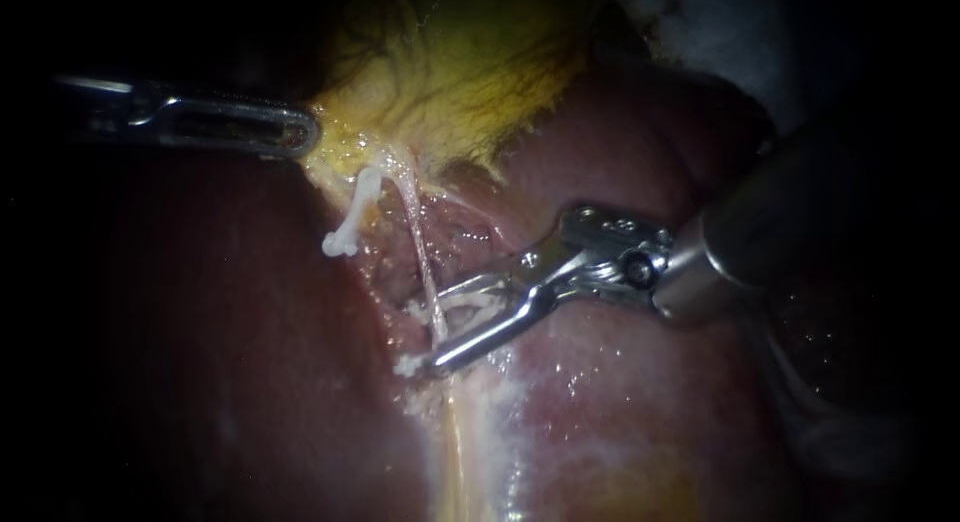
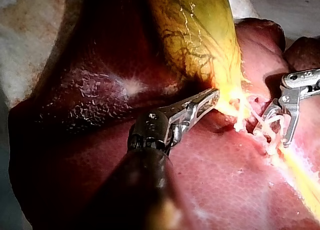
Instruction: Clipping second clip right tube
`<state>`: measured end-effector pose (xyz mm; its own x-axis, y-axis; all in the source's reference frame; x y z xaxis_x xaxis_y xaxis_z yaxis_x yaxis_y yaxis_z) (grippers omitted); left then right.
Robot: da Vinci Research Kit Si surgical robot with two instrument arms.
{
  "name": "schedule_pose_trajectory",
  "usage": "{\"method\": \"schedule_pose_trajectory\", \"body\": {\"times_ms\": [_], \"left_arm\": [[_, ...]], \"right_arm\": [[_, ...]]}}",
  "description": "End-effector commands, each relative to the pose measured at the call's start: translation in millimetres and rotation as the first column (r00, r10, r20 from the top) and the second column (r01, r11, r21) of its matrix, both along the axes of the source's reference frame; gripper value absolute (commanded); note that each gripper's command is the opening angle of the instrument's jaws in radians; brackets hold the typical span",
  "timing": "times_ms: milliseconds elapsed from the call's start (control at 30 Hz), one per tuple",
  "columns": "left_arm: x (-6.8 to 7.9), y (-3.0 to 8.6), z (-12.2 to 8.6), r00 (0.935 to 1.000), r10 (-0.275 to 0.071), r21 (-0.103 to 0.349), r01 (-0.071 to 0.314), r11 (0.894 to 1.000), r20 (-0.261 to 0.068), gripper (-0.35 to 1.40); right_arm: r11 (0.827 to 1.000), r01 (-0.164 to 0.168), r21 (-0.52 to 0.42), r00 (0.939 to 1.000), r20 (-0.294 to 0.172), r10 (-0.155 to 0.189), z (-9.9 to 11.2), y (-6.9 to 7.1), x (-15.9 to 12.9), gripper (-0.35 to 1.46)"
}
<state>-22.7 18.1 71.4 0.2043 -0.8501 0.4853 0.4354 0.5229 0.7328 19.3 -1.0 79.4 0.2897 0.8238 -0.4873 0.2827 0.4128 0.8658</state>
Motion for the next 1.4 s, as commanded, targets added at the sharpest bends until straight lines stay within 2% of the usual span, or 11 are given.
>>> {"method": "schedule_pose_trajectory", "body": {"times_ms": [33,367,500,700,1000,1400], "left_arm": [[0.0,0.0,0.0,1.0000,0.000,0.000,0.000,1.000,0.000,-0.35],[0.0,0.0,0.1,1.0000,0.000,0.000,0.000,1.000,0.000,-0.35],[0.0,0.0,0.1,1.0000,0.000,0.000,0.000,1.000,0.000,-0.35],[-0.1,0.0,0.1,1.0000,-0.002,-0.001,0.002,1.000,-0.002,-0.35],[0.0,0.0,0.1,1.0000,-0.002,-0.001,0.002,1.000,-0.002,-0.35],[0.1,0.0,0.0,1.0000,-0.002,-0.001,0.002,1.000,-0.002,-0.35]], "right_arm": [[1.000,-0.005,0.000,1.0000,0.002,0.005,0.2,0.1,-0.1,0.51],[1.000,0.009,-0.022,0.9987,0.050,-0.007,0.6,0.5,-0.8,0.51],[0.998,-0.006,-0.058,0.9958,0.091,0.011,1.2,1.1,-0.9,0.52],[0.996,-0.035,-0.078,0.9913,0.124,0.044,2.2,2.1,-1.1,0.53],[0.996,-0.031,-0.086,0.9909,0.128,0.042,2.1,2.4,-2.1,0.53],[0.995,-0.022,-0.100,0.9938,0.106,0.032,-0.2,3.4,-3.6,0.53]]}}
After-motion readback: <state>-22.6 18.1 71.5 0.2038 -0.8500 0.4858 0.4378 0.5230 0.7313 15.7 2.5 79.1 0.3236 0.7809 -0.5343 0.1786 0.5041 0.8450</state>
